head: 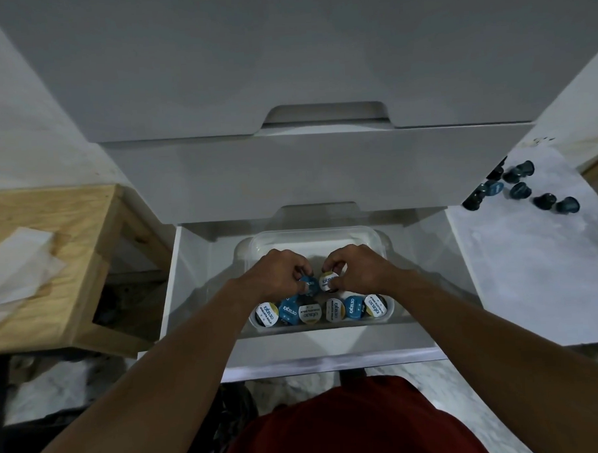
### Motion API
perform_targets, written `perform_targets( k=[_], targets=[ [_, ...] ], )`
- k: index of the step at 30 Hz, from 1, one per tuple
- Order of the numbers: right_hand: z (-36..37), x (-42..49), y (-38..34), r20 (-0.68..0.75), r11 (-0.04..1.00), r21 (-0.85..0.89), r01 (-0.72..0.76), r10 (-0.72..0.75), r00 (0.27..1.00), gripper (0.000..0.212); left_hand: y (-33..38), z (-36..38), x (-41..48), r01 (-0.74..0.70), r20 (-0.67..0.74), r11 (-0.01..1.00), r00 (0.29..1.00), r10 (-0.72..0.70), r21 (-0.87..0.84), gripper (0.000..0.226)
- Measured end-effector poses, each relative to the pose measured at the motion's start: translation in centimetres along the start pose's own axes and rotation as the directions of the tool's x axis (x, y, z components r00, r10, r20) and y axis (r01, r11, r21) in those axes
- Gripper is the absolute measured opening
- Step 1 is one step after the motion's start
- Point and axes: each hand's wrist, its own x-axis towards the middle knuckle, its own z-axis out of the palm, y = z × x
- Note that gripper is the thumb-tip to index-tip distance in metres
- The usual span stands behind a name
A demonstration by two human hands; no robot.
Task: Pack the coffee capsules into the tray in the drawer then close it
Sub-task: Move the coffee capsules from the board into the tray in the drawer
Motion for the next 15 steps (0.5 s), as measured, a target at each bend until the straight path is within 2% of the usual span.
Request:
perform_targets(
  k=[15],
  targets=[
    [0.03,-0.32,0.01,0.044,0.999,0.018,-0.043,0.042,0.998,0.019,0.35,-0.01,0.09,-0.006,0.027,1.000,1.000,0.006,0.010,0.025]
  ],
)
